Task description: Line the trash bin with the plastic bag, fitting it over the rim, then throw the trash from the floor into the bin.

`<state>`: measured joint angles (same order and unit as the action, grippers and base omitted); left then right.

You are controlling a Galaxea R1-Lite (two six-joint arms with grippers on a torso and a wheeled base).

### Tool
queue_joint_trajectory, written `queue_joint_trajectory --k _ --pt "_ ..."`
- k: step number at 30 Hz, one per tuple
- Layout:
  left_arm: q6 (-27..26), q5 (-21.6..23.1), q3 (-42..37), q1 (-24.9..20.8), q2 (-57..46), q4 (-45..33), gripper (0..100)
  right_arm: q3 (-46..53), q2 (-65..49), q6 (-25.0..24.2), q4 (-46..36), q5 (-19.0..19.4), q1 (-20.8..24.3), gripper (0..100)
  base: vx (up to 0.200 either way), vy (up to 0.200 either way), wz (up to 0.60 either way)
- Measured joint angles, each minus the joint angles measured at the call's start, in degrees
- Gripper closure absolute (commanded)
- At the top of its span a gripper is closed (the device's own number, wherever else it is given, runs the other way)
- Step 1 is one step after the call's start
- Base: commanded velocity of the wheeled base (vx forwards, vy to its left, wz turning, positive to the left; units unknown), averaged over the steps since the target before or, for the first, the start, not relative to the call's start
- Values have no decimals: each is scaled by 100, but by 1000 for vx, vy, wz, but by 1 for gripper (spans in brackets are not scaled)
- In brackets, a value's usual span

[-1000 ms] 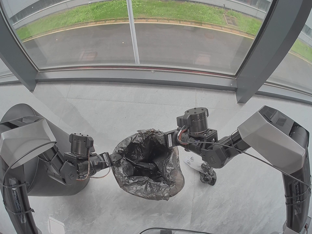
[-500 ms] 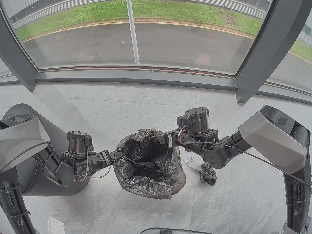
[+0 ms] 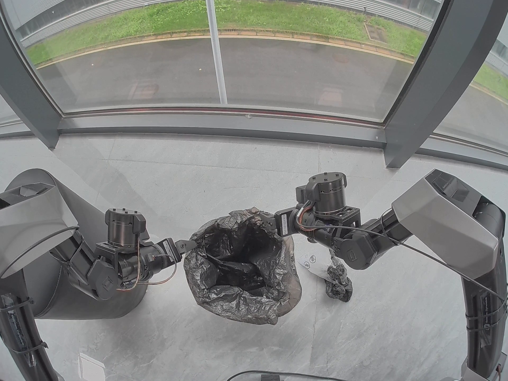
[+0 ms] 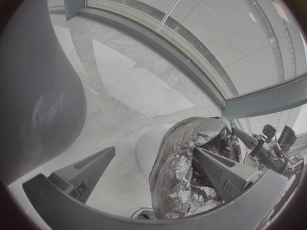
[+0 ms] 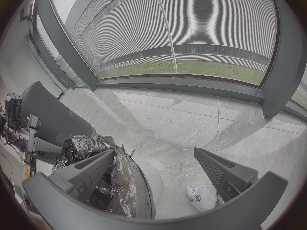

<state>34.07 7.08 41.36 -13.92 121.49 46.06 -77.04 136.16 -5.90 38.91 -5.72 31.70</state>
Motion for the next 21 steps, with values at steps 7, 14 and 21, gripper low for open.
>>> queue_joint_trajectory --k 7,14,21 --pt "-5 2 -157 -35 -11 -5 0 148 -33 -9 1 -5 0 0 0 0 0" --pt "5 27 -473 -93 -74 11 0 797 -361 -12 1 0 101 0 0 0 0" --pt "22 44 -981 -328 -361 17 0 1586 -802 -1 11 -33 363 0 0 0 0"
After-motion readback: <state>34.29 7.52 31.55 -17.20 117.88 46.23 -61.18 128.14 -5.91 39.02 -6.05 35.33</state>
